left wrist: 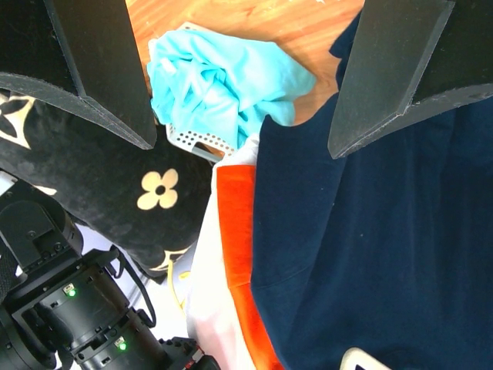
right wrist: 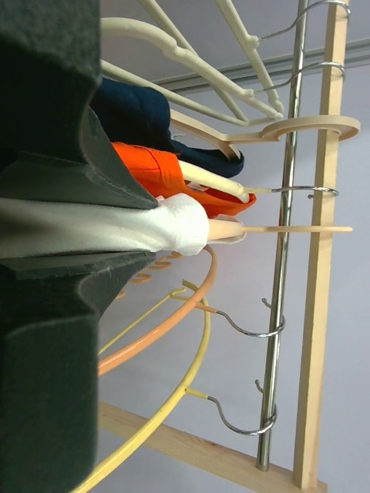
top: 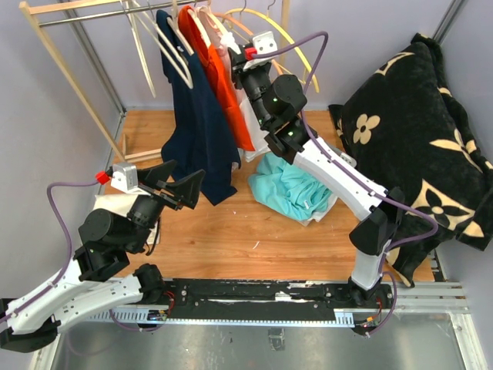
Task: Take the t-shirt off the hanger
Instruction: Pick up the hanger from the clothesline.
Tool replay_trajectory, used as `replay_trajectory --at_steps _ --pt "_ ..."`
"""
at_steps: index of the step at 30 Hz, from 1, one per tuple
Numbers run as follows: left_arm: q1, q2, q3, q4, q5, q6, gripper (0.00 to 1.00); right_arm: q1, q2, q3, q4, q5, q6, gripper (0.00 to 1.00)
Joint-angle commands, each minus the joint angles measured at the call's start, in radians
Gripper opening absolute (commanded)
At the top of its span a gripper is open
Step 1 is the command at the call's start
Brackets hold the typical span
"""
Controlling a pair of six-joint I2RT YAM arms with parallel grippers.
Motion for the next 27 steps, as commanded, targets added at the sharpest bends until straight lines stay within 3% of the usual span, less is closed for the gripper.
replay_trajectory --at_steps 1,16,27 --pt "-0.005 -0.011 0.023 0.009 -0.008 0.011 1.00 0.013 -0.078 -0.045 0.223 0.006 -0.019 0.01" --pt "-0.004 0.006 0.045 0.021 -0.011 0.029 1.00 0.023 -0.099 -0.076 0.319 -0.025 -0.054 0.01" --pt "-0.005 0.067 0.086 0.070 0.004 0.059 1.00 0.039 -0.195 -0.209 0.355 -0.038 -0.068 0.01"
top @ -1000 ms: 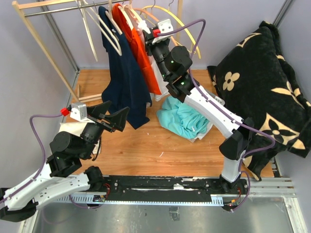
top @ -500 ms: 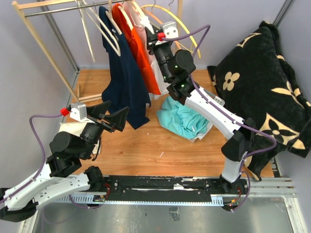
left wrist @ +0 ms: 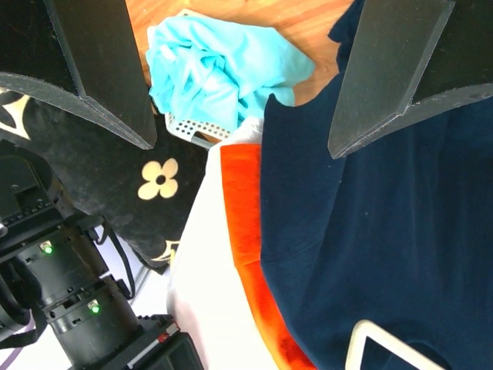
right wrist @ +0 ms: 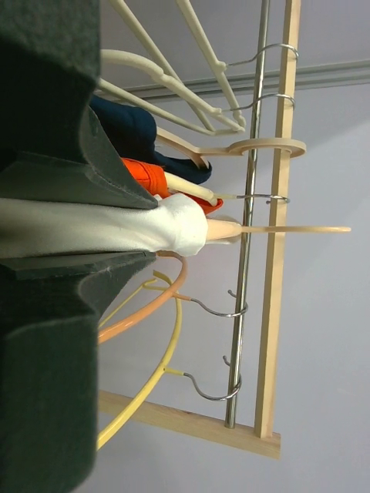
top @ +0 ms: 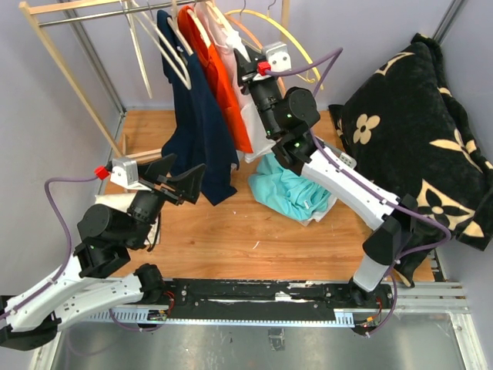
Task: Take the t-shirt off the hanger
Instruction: Pick up the hanger from the clothesline.
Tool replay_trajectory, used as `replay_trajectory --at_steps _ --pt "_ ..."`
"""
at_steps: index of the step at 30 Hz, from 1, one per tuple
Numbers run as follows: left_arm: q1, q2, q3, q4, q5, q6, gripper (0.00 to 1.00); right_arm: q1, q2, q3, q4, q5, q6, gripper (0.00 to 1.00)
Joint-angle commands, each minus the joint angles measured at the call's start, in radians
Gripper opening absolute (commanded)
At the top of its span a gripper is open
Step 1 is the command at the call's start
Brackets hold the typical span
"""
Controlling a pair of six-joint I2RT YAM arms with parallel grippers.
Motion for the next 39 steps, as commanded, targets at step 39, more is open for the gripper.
replay_trajectory --at_steps 39 --pt "-0.005 0.329 0.253 0.241 0.021 0.171 0.99 0.030 -0.697 -0.625 0.058 -0.087 0.009 0.01"
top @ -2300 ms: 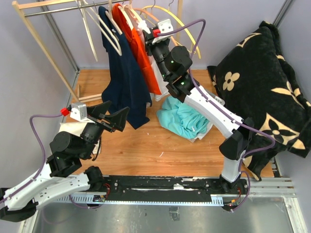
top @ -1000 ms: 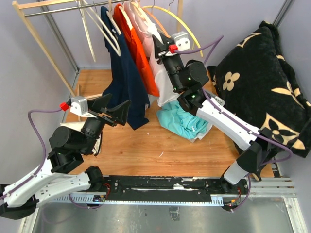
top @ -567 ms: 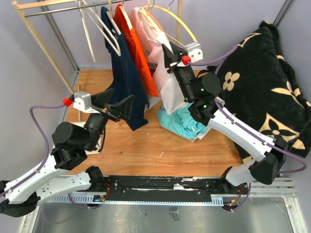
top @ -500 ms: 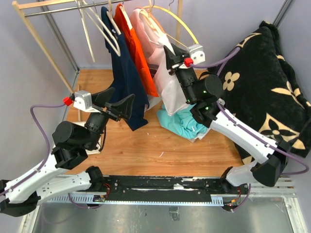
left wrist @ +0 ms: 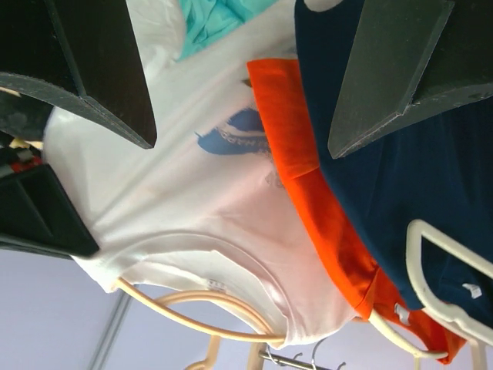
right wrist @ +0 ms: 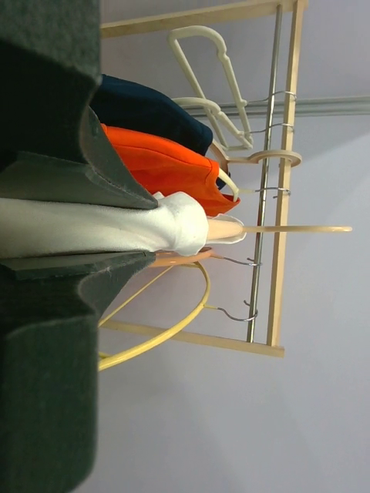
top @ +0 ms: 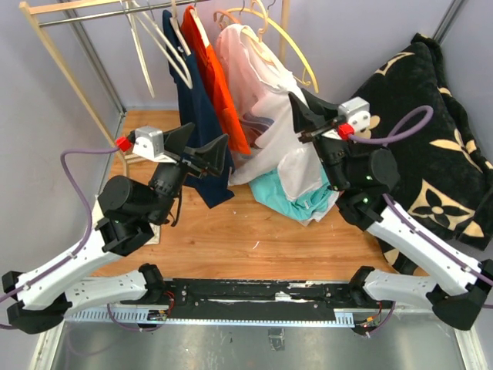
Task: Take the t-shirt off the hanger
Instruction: Pick up the hanger from the clothesline, then remove the T-shirt from the hanger.
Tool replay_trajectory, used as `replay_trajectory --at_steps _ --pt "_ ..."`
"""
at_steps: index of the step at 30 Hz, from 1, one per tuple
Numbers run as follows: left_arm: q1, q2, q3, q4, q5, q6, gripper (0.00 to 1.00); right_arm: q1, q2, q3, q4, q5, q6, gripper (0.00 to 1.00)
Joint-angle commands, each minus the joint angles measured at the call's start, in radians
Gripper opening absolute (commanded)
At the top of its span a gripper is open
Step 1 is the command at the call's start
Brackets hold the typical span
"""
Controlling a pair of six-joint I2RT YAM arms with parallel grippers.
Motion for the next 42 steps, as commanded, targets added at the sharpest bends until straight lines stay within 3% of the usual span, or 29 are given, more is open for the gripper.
replay_trajectory --at_steps 1,16,25,33,38,42 --pt "-0.003 0.066 0.076 0.061 -0.005 0.054 0.99 0.019 -0.114 -0.033 0.028 -0.042 0.010 0.01" --pt "0.032 0.420 0.414 0.078 0.009 0.138 0.95 0.019 -0.406 -0.126 -0.195 -0.065 0.004 0.01" --pt "0.096 0.632 0.625 0.026 0.086 0.118 0.93 0.019 -0.493 -0.157 -0.250 -0.067 -0.006 0.01" --pt "0.132 0.716 0.691 0.002 0.113 0.100 0.87 0.020 -0.526 -0.182 -0.262 -0.063 -0.012 0.01" --pt "0.147 0.735 0.702 -0.003 0.123 0.088 0.76 0.020 -0.536 -0.189 -0.262 -0.063 -0.013 0.01" --pt "0.155 0.749 0.715 -0.010 0.140 0.087 0.56 0.020 -0.542 -0.191 -0.264 -0.064 -0.014 0.01"
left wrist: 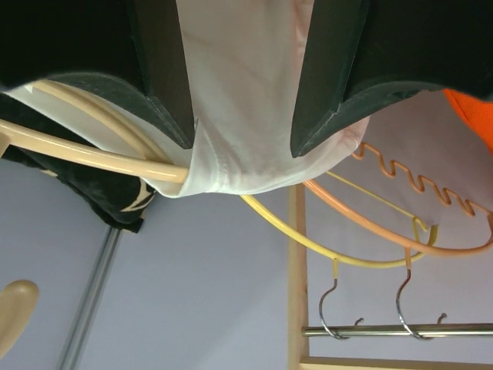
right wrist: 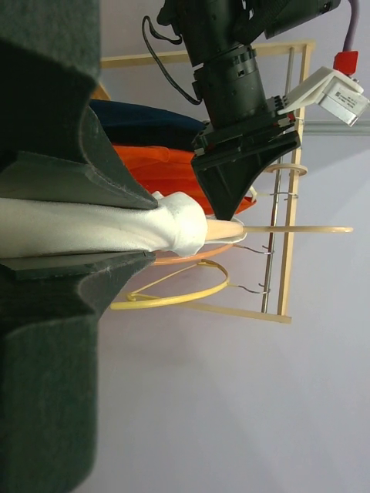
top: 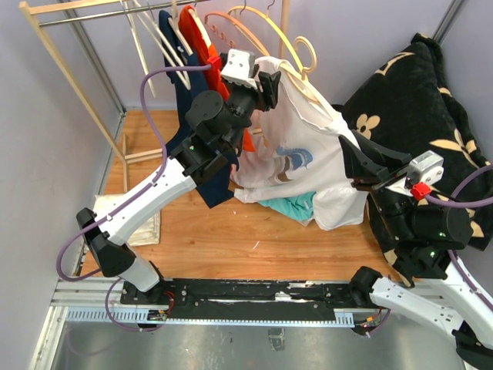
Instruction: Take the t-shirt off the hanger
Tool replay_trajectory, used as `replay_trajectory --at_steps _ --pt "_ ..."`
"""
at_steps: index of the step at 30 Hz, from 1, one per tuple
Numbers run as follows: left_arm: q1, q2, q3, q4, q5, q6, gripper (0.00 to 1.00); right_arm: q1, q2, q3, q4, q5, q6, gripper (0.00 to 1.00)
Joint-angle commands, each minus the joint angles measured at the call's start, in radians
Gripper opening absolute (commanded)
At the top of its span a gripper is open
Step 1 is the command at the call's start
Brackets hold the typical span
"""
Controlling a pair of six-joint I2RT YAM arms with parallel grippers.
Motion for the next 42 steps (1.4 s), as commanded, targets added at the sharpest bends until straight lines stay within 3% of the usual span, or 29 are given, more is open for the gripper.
replay_trajectory --at_steps 1,9,10,16,20,25,28,30,35,38,42 --pt "0.014 0.017 0.042 -0.003 0.028 -0.001 0.51 0.012 -0.028 0.007 0.076 -0.018 -0.015 0.01" --pt "0.017 0.016 0.033 0.008 0.093 0.023 0.03 0.011 -0.023 0.000 0.076 -0.011 -0.022 0.01" --pt "0.017 0.010 0.029 0.015 0.114 0.026 0.01 0.011 -0.020 -0.001 0.078 -0.009 -0.024 0.01" --pt "0.016 -0.048 -0.004 0.037 0.339 0.033 0.00 0.012 0.016 -0.021 0.111 0.018 -0.035 0.01" --pt "0.016 -0.064 0.026 -0.036 0.468 0.014 0.00 0.012 0.038 -0.031 0.138 0.036 -0.038 0.01" --pt "0.016 -0.075 0.025 -0.115 0.547 -0.010 0.01 0.012 0.047 -0.048 0.163 0.052 -0.035 0.01" --pt "0.016 -0.079 0.016 -0.141 0.513 -0.018 0.01 0.011 0.043 -0.059 0.169 0.057 -0.033 0.01" --pt "0.016 -0.088 0.000 -0.140 0.472 -0.019 0.11 0.012 0.036 -0.069 0.176 0.058 -0.033 0.01" --pt "0.016 -0.119 -0.053 -0.083 0.369 -0.019 0.56 0.011 0.010 -0.120 0.231 0.045 -0.052 0.01" --pt "0.016 -0.121 -0.051 -0.062 0.338 -0.013 0.68 0.012 -0.004 -0.154 0.275 0.035 -0.066 0.01" --pt "0.016 -0.114 -0.052 -0.025 0.336 0.004 0.74 0.012 -0.016 -0.180 0.301 0.033 -0.076 0.01"
